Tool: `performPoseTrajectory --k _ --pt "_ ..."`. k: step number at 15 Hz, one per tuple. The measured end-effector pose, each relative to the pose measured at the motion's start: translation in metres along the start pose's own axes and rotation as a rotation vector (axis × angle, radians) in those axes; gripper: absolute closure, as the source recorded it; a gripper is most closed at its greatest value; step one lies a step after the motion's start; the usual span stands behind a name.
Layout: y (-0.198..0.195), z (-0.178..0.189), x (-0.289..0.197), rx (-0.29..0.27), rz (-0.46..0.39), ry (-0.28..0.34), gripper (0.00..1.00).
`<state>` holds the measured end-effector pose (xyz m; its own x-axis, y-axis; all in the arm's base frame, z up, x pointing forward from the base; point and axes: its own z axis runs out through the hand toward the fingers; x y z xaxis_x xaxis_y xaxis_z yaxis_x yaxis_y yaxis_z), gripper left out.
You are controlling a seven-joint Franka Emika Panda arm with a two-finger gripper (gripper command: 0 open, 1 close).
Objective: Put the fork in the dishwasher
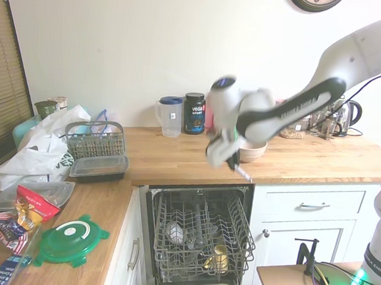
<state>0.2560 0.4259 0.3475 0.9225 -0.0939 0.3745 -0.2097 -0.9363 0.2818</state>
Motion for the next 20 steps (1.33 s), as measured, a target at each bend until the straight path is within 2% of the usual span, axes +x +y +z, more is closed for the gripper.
performPoseTrajectory --k 2,4,6,9,10,14,20 --pt "-0.011 0.072 -0.013 -0.12 -0.052 -0.053 1.0" --pt "-0.027 0.128 -0.021 -0.226 -0.094 -0.109 1.0" --pt "-0.066 0.158 -0.037 -0.266 -0.131 -0.123 1.0" --pt "-0.125 0.182 -0.062 -0.283 -0.161 -0.129 1.0" --pt "-0.14 0.183 -0.057 -0.283 -0.151 -0.133 0.0" --pt "-0.172 0.163 -0.032 -0.269 -0.132 -0.173 0.0" --pt "-0.178 0.152 -0.024 -0.257 -0.121 -0.189 0.0"
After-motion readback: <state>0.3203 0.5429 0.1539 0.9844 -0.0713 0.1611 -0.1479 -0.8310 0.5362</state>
